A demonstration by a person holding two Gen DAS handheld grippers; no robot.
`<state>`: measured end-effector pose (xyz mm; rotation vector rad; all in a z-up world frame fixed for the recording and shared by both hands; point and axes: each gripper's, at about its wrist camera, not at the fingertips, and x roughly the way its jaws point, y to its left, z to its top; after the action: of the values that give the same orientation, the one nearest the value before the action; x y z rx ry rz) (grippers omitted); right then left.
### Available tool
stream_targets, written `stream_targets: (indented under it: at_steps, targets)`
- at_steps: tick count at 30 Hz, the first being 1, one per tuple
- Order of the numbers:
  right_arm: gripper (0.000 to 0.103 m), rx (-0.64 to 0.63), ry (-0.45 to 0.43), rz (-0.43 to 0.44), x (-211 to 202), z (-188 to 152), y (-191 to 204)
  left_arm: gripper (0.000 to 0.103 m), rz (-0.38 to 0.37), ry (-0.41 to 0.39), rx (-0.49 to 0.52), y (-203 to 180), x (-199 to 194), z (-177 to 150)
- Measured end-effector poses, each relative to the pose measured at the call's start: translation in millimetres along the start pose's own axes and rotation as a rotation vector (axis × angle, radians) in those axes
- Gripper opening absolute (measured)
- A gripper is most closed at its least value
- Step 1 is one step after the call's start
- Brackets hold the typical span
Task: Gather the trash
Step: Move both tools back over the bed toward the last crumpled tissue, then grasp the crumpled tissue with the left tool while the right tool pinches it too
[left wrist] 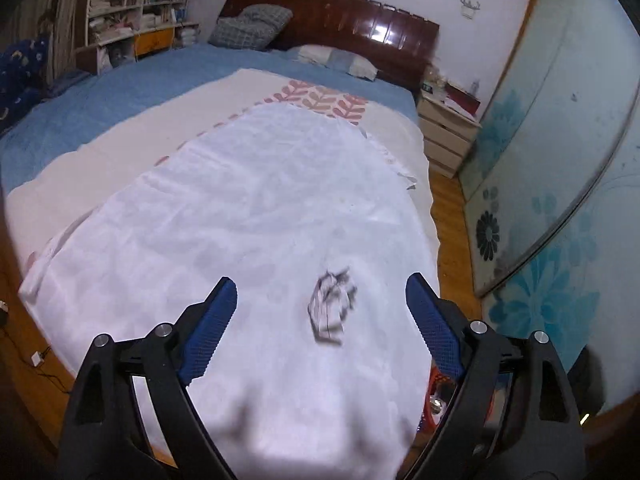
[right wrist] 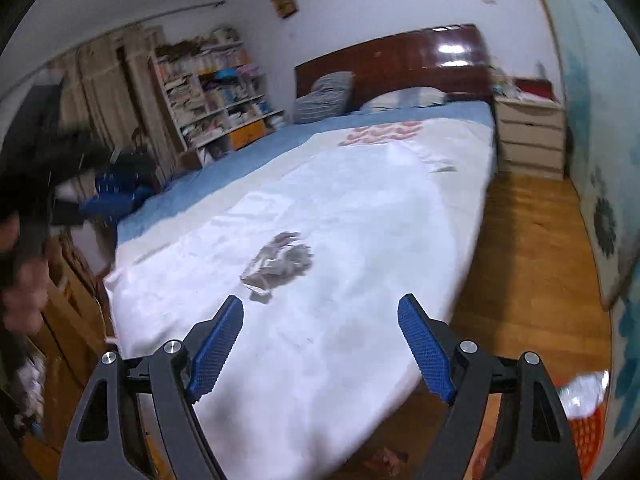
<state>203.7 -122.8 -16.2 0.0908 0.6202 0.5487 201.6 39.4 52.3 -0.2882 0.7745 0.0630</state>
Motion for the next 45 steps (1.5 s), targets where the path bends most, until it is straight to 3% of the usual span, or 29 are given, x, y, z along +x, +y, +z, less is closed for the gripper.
stream_targets:
  at_steps: [4,8,11,15,20,28,33,37,43,45]
  targets:
    - [0.076,-0.106,-0.034,-0.049,32.6,1.9,33.8,0.086,-0.015,0.129,0.009,2.7,66.9,10.0]
    - [0.075,-0.141,-0.049,-0.037,52.9,4.3,55.8,0.086,-0.01,0.22,-0.017,3.5,111.7,5.0]
    - [0.064,-0.129,-0.042,-0.031,65.5,5.7,59.6,0.086,-0.008,0.224,-0.007,1.1,117.7,4.8]
    - [0.063,-0.036,-0.007,-0.001,83.7,6.6,49.8,0.086,-0.019,0.26,0.001,-0.8,131.1,5.1]
    - [0.064,-0.037,0.018,0.039,89.5,6.1,47.4,0.086,-0.018,0.293,-0.001,11.5,134.6,5.6]
    - [0.064,-0.071,0.095,0.167,95.3,3.2,44.4,0.086,-0.136,0.359,-0.112,31.2,151.5,3.9]
    - [0.064,-0.06,0.113,0.194,99.6,2.8,37.6,0.086,-0.127,0.39,-0.083,24.8,157.6,4.6]
    - [0.064,-0.04,0.141,0.187,109.3,0.5,41.0,0.086,-0.2,0.444,-0.084,15.4,166.6,0.0]
    - [0.062,-0.045,0.154,0.175,120.5,-0.4,47.7,0.086,-0.202,0.468,-0.073,10.4,175.3,-0.6]
    - [0.059,-0.043,0.155,0.183,122.6,-0.2,48.0,0.08,-0.206,0.475,-0.071,11.6,176.7,-1.5]
